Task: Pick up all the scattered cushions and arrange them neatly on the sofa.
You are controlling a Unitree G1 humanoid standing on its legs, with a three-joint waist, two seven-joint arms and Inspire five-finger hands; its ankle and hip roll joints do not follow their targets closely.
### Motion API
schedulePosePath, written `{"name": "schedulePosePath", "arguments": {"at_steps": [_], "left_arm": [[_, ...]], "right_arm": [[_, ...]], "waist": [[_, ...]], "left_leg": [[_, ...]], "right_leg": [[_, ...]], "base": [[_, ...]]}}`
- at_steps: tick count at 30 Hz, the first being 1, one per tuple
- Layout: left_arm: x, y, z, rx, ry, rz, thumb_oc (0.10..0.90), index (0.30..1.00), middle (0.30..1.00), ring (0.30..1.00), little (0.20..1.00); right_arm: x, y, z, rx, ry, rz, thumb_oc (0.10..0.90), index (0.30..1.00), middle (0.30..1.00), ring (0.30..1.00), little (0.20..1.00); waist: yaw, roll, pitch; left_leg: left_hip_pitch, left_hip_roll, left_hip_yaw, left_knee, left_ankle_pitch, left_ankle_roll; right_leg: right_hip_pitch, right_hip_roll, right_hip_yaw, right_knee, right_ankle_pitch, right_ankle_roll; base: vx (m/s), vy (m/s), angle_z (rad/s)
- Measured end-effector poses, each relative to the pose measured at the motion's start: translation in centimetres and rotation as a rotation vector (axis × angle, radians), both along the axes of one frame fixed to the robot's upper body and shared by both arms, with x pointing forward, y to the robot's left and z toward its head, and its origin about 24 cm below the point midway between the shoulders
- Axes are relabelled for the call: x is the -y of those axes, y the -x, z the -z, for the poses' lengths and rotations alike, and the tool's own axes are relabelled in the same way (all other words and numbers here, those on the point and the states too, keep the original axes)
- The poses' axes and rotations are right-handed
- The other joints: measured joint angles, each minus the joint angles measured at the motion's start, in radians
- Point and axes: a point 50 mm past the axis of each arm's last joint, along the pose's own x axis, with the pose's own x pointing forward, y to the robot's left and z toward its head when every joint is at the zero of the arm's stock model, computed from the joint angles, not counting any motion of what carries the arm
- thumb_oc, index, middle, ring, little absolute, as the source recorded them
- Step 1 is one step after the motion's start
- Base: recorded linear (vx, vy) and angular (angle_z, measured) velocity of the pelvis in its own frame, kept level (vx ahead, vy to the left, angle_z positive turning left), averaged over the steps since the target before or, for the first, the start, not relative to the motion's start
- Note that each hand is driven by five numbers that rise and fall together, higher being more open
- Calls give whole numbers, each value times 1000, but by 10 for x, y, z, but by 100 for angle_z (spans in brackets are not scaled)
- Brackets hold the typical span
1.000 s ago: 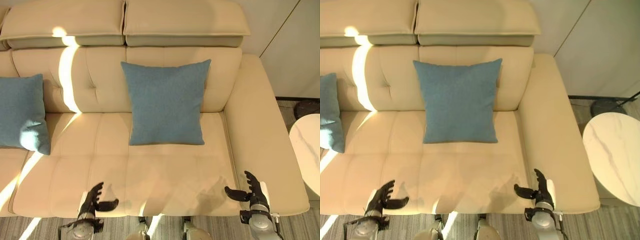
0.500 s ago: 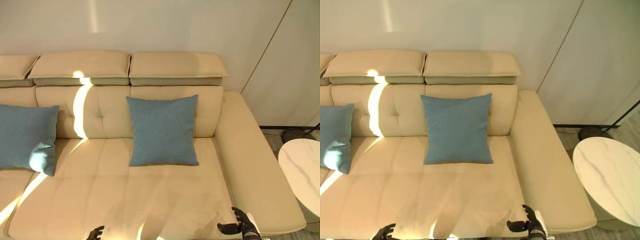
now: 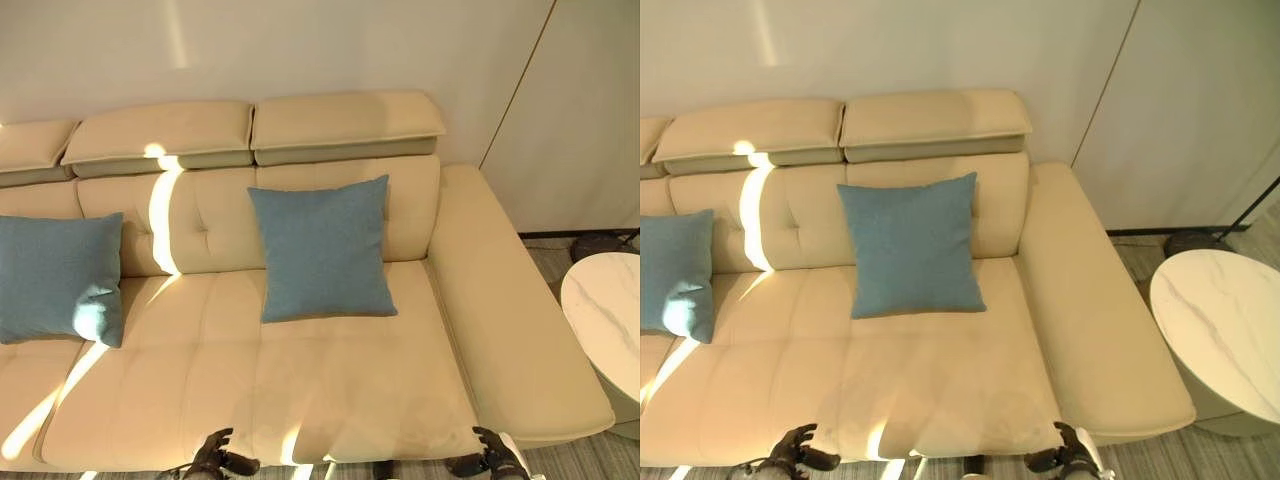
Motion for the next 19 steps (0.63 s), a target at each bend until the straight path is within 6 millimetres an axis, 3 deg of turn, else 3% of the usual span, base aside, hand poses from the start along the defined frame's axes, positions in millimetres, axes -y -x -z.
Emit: {"name": "schedulePosePath", "arguments": {"at_steps": [1,2,3,4,5,6,11,12,14,15,16,17,18,19], "left_arm": [[0,-5,-2,13,0,4,800,900,900,900,900],[-4,-13,-6,32,-14,7,800,900,900,900,900],[-6,-13,-6,29,-18,6,800,900,900,900,900],[-9,-12,-6,23,-26,4,800,900,900,900,900],[-10,-12,-6,21,-29,3,800,900,900,900,900],[-13,-14,-8,12,-53,14,800,900,900,900,900],[-23,-14,-10,-3,-92,4,800,900,900,900,900],[-22,-10,-7,-33,-86,-14,800,900,900,900,900],[-16,-12,-6,-34,-71,-16,800,900,900,900,900],[-16,-12,-6,-34,-70,-15,800,900,900,900,900],[-24,-6,-5,-51,-89,-25,800,900,900,900,900],[-26,-2,-5,-67,-96,-31,800,900,900,900,900],[-28,1,-3,-90,-102,-38,800,900,900,900,900],[-27,4,-2,-106,-99,-46,800,900,900,900,900]], "right_arm": [[-1,-2,0,-2,-1,1,800,900,900,900,900],[-9,-2,4,-15,-23,6,800,900,900,900,900],[-12,-2,5,-18,-34,4,800,900,900,900,900],[-18,4,9,-35,-49,8,800,900,900,900,900],[-20,6,10,-47,-55,11,800,900,900,900,900],[-28,11,15,-71,-73,15,800,900,900,900,900],[-51,4,20,-81,-125,-10,800,900,900,900,900],[-52,0,19,-81,-123,-25,800,900,900,900,900],[-49,7,22,-121,-118,-15,800,900,900,900,900],[-49,12,23,-141,-118,-9,800,900,900,900,900],[-48,17,24,-160,-122,-5,800,900,900,900,900],[-48,16,24,-156,-123,-7,800,900,900,900,900],[-48,14,23,-152,-120,-7,800,900,900,900,900],[-47,14,23,-152,-117,-7,800,900,900,900,900]], "waist": [[3,1,1],[0,-34,1],[-2,-42,1],[-3,-74,-1],[-2,-76,1],[1,-98,4],[3,-121,33],[1,-82,46],[21,-41,39],[34,-31,38],[59,-40,30],[61,-55,20],[61,-49,21],[60,-38,20]], "left_leg": [[16,0,-2,-37,-5,23],[14,-31,1,-56,8,56],[9,-37,1,-61,11,61],[7,-77,2,-61,19,74],[2,-83,3,-66,25,84],[-11,-114,11,-59,28,94],[-57,-136,65,16,10,133],[-59,-93,75,2,28,163],[-36,-45,63,-50,60,151],[-33,-31,66,-68,78,138],[-31,-25,73,-88,88,129],[-26,-27,74,-100,94,123],[-13,-19,76,-117,105,114],[-2,-11,76,-130,113,104]], "right_leg": [[-9,3,1,0,4,16],[-29,-23,13,0,19,36],[-36,-36,21,0,20,42],[-44,-66,38,1,35,62],[-56,-79,42,10,29,79],[-81,-101,73,32,52,85],[-128,-112,142,41,173,111],[-137,-87,141,117,102,161],[-158,-28,132,303,-51,121],[-152,-12,131,369,-112,122],[-104,-19,103,386,-232,121],[-68,-21,94,334,-247,113],[-30,-12,83,276,-254,80],[-17,3,77,238,-239,71]], "base": [[-192,182,-5],[-190,147,-9],[-215,149,-8],[-208,121,-1],[-329,126,-7],[-351,111,-8],[-221,46,-27],[-143,-32,-12],[-41,-58,1],[24,-116,-16],[55,-150,-17],[70,-101,-20],[57,-67,-6],[42,-50,-4]]}}
